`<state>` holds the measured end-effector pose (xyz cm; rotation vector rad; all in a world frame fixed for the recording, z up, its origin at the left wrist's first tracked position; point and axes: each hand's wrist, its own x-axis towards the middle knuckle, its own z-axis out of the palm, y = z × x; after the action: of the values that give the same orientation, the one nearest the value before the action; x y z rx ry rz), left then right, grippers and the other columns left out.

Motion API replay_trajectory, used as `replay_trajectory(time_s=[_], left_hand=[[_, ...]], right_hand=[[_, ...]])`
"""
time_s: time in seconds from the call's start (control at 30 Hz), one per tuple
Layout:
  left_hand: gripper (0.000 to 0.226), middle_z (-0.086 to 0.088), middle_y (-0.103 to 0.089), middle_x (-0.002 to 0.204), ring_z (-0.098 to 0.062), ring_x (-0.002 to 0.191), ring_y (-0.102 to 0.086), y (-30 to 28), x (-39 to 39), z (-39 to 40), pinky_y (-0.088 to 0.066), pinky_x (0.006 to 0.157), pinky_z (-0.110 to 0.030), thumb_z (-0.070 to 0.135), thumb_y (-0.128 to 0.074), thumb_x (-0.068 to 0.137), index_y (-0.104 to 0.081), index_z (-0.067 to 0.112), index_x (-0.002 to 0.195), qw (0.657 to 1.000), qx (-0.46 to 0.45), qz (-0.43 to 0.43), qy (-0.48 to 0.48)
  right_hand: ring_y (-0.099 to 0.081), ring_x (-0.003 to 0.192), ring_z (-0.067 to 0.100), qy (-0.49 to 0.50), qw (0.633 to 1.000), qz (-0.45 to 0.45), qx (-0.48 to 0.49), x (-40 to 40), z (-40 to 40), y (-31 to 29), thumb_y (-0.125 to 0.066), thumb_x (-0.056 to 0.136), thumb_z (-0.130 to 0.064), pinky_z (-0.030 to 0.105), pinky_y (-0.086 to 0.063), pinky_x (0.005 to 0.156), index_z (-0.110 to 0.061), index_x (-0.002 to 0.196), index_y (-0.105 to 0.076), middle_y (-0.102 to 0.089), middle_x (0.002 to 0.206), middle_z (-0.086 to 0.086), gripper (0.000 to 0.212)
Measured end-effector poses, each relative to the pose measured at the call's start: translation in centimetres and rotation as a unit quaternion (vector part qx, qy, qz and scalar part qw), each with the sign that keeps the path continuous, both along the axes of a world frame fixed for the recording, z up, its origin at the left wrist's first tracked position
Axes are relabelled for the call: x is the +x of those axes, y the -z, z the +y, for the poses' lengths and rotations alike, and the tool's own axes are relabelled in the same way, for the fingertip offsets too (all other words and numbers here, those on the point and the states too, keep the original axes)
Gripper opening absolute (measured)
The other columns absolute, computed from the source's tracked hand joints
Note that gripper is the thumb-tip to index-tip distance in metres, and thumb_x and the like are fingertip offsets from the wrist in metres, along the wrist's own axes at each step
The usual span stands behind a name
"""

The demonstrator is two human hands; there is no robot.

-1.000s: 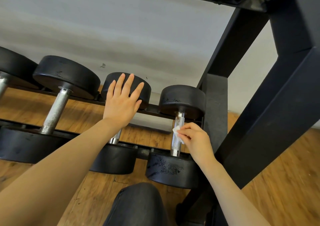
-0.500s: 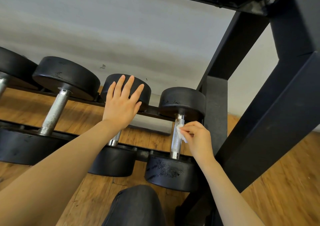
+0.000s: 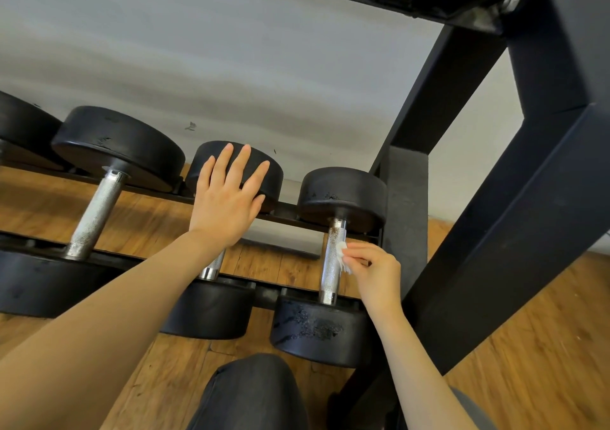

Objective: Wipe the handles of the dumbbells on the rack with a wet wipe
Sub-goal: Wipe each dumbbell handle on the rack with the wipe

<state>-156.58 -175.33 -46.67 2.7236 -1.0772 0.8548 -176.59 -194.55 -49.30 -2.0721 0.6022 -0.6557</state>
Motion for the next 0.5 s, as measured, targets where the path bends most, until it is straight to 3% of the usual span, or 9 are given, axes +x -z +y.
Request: replay_trajectory(time_s=[0.13, 0.23, 0.5], left_hand=[[0.056, -0.019, -0.037, 0.154, -0.042, 0.143, -0.028, -0.01, 0.02, 0.01, -0.02, 0.116, -0.055, 0.043, -0.045, 0.096, -0.045, 0.019, 0.146, 1.0, 0.004, 0.003, -0.004], [0.057, -0.019, -0.036, 0.154, -0.042, 0.144, -0.028, -0.01, 0.01, 0.05, -0.02, 0.116, -0.054, 0.043, -0.047, 0.095, -0.045, 0.019, 0.147, 1.0, 0.011, 0.003, -0.007], [0.057, -0.021, -0.037, 0.153, -0.043, 0.143, -0.028, 0.02, 0.19, 0.0, -0.02, 0.116, -0.055, 0.041, -0.054, 0.094, -0.046, 0.018, 0.146, 1.0, 0.006, 0.001, -0.001]], right_hand=[[-0.059, 0.079, -0.005, 0.004, 0.999, 0.029, -0.021, -0.41, -0.24, 0.17, -0.074, 0.078, 0.005, 0.002, -0.042, 0.074, -0.018, 0.08, -0.075, -0.06, 0.084, -0.016, 0.022], [-0.058, 0.082, -0.003, 0.006, 1.0, 0.012, -0.007, 0.34, -0.29, -0.01, -0.072, 0.078, 0.007, 0.003, -0.042, 0.076, -0.021, 0.074, -0.072, -0.06, 0.087, -0.011, 0.029], [-0.06, 0.089, -0.003, -0.039, 0.998, 0.011, 0.052, -0.34, -0.07, -0.16, -0.077, 0.078, -0.003, 0.007, -0.047, 0.076, -0.01, 0.089, -0.077, -0.065, 0.096, 0.003, 0.013]])
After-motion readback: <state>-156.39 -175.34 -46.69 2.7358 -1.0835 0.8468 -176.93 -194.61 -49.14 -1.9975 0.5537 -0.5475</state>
